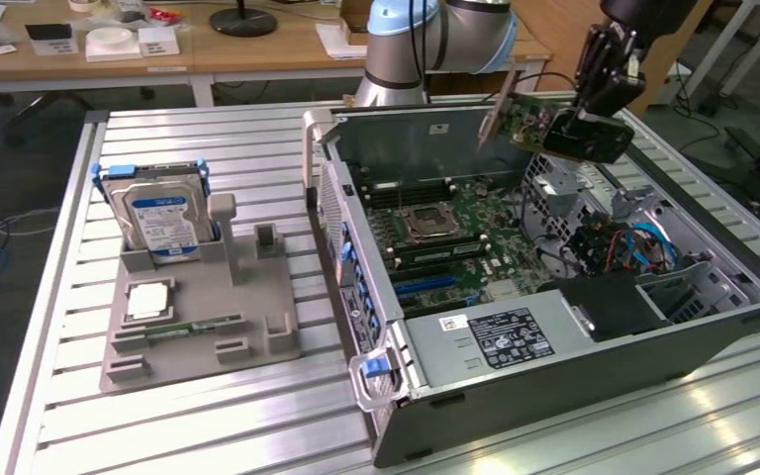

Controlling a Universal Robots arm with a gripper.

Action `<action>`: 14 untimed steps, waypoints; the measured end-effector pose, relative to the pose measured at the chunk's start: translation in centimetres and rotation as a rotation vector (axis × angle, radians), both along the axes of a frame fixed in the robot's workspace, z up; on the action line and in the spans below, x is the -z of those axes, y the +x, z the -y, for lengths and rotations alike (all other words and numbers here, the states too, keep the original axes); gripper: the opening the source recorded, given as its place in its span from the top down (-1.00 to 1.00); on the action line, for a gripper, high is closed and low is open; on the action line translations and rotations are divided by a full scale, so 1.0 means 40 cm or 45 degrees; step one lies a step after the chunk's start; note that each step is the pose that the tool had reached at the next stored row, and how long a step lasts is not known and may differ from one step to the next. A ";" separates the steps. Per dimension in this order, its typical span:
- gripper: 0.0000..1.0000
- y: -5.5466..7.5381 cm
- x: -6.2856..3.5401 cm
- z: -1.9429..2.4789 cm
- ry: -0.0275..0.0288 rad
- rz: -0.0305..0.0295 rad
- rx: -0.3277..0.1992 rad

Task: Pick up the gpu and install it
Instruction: 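Insert the gpu into the slot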

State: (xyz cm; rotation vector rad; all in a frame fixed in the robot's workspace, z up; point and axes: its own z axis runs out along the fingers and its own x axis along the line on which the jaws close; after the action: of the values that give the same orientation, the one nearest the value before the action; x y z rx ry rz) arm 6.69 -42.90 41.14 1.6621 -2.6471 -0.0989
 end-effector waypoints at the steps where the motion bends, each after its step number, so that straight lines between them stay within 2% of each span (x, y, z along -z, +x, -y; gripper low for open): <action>1: 0.46 0.000 0.000 0.000 0.0000 0.0000 -0.013; 7: 0.46 0.000 0.000 0.000 -0.0001 0.0000 -0.096; 14: 0.46 0.000 0.001 0.000 0.0000 0.0000 -0.223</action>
State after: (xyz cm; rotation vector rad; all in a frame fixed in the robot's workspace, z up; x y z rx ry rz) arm 6.69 -42.89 41.10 1.8843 -2.4870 -0.0964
